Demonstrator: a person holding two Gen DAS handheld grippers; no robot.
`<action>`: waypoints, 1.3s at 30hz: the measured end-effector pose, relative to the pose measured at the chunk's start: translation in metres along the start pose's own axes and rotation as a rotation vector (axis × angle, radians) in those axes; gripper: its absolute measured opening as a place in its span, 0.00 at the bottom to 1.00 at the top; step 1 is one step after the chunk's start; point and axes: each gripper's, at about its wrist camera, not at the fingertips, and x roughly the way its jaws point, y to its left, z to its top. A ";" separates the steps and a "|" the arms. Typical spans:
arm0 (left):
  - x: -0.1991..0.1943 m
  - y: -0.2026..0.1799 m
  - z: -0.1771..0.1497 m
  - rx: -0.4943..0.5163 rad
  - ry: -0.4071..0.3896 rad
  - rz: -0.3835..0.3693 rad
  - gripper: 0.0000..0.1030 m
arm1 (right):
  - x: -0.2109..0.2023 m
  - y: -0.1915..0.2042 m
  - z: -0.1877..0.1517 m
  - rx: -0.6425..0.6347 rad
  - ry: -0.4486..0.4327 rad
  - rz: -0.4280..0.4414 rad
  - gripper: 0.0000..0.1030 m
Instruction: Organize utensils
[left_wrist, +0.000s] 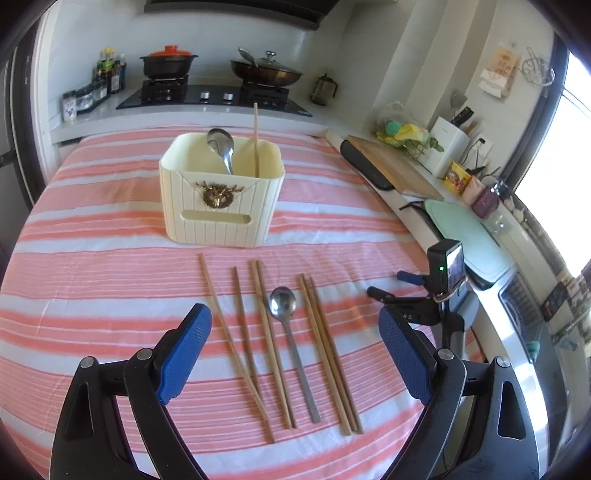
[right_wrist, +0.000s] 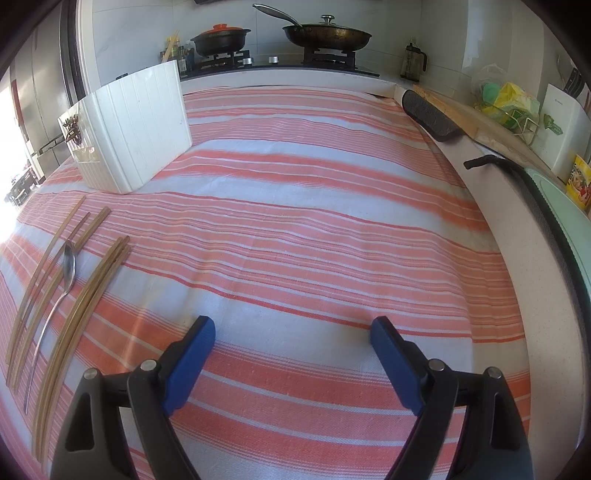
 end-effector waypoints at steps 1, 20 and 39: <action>0.002 -0.001 0.001 0.000 0.003 -0.002 0.90 | 0.000 0.000 0.000 0.000 0.000 0.000 0.85; 0.012 0.039 -0.008 -0.100 0.039 0.033 0.90 | 0.000 0.000 0.000 0.000 0.000 0.000 0.85; 0.017 0.086 -0.023 -0.206 0.049 0.079 0.90 | 0.000 0.000 0.000 -0.001 0.000 0.000 0.86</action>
